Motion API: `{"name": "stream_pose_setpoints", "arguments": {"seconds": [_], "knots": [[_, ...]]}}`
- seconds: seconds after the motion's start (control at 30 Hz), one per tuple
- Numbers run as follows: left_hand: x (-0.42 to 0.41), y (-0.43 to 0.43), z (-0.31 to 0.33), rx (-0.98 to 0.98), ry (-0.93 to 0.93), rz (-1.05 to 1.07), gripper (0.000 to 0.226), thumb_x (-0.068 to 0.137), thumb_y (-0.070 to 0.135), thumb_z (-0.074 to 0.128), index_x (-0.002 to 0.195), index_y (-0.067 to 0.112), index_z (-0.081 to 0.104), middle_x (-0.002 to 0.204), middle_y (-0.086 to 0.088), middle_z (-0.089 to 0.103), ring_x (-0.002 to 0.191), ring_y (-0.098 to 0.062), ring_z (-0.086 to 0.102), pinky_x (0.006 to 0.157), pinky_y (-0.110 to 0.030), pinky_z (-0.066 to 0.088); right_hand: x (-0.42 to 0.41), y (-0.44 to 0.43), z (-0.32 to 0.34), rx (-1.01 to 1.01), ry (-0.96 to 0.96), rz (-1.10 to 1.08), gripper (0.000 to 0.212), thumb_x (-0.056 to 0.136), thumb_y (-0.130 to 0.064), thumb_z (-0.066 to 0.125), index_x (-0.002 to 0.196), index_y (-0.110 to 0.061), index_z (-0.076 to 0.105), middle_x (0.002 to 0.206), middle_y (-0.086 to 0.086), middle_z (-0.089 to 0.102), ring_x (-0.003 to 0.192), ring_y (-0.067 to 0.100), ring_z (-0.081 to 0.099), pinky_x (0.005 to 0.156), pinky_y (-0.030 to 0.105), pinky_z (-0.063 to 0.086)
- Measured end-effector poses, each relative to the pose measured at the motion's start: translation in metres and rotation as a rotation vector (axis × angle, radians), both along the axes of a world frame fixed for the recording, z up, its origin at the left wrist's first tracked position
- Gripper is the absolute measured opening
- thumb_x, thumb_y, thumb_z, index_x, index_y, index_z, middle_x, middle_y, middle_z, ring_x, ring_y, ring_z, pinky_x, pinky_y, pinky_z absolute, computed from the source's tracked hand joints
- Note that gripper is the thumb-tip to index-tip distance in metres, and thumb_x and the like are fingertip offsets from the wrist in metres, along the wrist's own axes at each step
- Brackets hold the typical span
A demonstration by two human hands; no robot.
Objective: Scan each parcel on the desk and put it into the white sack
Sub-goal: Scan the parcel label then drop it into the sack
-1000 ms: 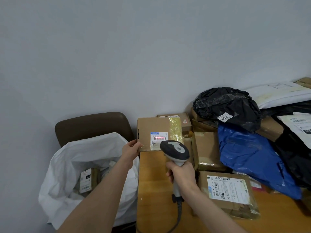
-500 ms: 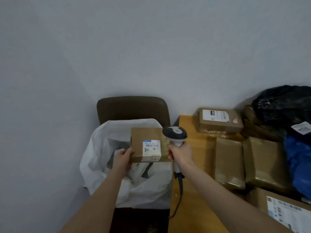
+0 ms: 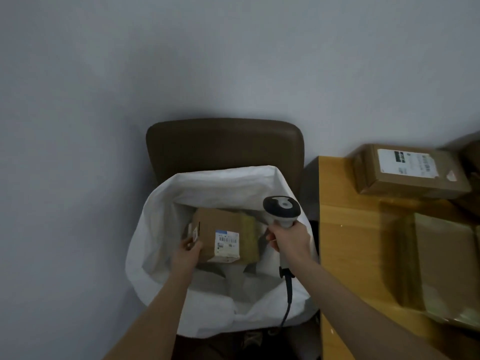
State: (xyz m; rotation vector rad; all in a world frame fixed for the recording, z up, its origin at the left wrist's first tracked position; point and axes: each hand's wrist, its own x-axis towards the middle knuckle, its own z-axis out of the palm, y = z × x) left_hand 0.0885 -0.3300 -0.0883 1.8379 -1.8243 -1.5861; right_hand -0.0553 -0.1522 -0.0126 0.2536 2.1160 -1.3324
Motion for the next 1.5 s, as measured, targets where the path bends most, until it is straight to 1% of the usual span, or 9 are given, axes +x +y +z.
{"name": "stream_pose_setpoints", "arguments": {"seconds": [0.17,0.37,0.5,0.77,0.93,1.07,1.2,1.43,1.5], "knots": [[-0.049,0.008,-0.062,-0.168,-0.186,-0.336,0.045,0.088,0.015,0.062,0.131,0.008,0.05,0.123,-0.015,0.059,0.111,-0.033,0.057,0.092,-0.038,0.044,-0.02,-0.004,-0.037,0.073,0.0,-0.056,0.014,0.078,-0.016,0.065,0.069,-0.006,0.069,0.071,0.014,0.072,0.075,0.035,0.069,0.074,0.049,0.058],[-0.068,0.01,-0.117,-0.21,-0.409,-0.59,0.04,0.088,0.015,0.057,0.126,0.008,0.047,0.11,-0.016,0.06,0.098,-0.031,0.06,0.083,-0.043,0.052,-0.033,0.004,-0.064,0.112,0.018,-0.119,0.015,0.076,-0.012,0.066,0.062,-0.012,0.063,0.071,0.018,0.071,0.072,0.037,0.069,0.072,0.05,0.059],[-0.077,0.017,-0.114,-0.11,-0.365,-0.588,0.071,0.086,0.021,0.063,0.14,-0.004,0.025,0.13,-0.024,0.048,0.114,-0.038,0.052,0.094,-0.048,0.047,-0.036,0.014,-0.064,0.064,0.011,-0.114,0.01,0.082,-0.011,0.065,0.072,-0.01,0.066,0.072,0.012,0.072,0.061,0.021,0.067,0.061,0.035,0.056],[-0.13,0.049,-0.017,-0.208,-0.211,-0.69,0.031,0.093,0.017,0.052,0.122,0.008,0.05,0.12,-0.013,0.056,0.105,-0.027,0.055,0.092,-0.038,0.049,-0.045,0.047,0.0,0.05,0.064,-0.226,0.008,0.082,-0.01,0.063,0.078,-0.003,0.065,0.061,0.005,0.067,0.054,0.017,0.062,0.063,0.037,0.053],[-0.191,0.101,0.049,-0.287,-0.06,-0.781,0.038,0.096,0.017,0.05,0.133,0.012,0.046,0.133,-0.011,0.05,0.119,-0.028,0.051,0.095,-0.034,0.041,-0.079,0.098,0.053,0.106,0.135,-0.317,0.016,0.08,-0.014,0.061,0.064,-0.009,0.062,0.062,0.005,0.067,0.059,0.022,0.061,0.058,0.029,0.046],[-0.248,0.154,0.084,-0.286,0.032,-0.881,0.044,0.096,0.023,0.053,0.137,0.009,0.045,0.133,-0.009,0.053,0.116,-0.025,0.054,0.089,-0.032,0.045,-0.114,0.147,0.073,0.129,0.193,-0.41,0.018,0.085,-0.021,0.06,0.071,-0.01,0.065,0.066,0.004,0.068,0.066,0.02,0.066,0.062,0.03,0.051],[-0.292,0.207,0.101,-0.216,0.099,-0.871,0.056,0.093,0.027,0.059,0.142,0.009,0.039,0.14,-0.01,0.048,0.124,-0.025,0.05,0.101,-0.037,0.045,-0.159,0.189,0.075,0.12,0.202,-0.494,0.017,0.085,-0.025,0.064,0.082,-0.008,0.066,0.076,0.007,0.068,0.073,0.023,0.066,0.062,0.029,0.048],[-0.364,0.252,0.094,-0.263,0.106,-0.868,0.071,0.091,0.023,0.062,0.149,0.012,0.023,0.151,-0.009,0.033,0.137,-0.026,0.036,0.108,-0.037,0.035,-0.223,0.234,0.057,0.01,0.09,-0.518,0.041,0.08,-0.033,0.072,0.11,-0.009,0.058,0.111,0.009,0.059,0.097,0.026,0.058,0.086,0.041,0.052],[-0.384,0.252,0.087,-0.323,0.094,-0.907,0.069,0.089,0.022,0.064,0.147,0.015,0.027,0.15,-0.009,0.034,0.134,-0.027,0.041,0.107,-0.04,0.04,-0.23,0.238,0.048,-0.02,0.026,-0.525,0.033,0.082,-0.029,0.073,0.103,-0.01,0.056,0.106,0.009,0.057,0.097,0.025,0.057,0.09,0.042,0.051]]}}
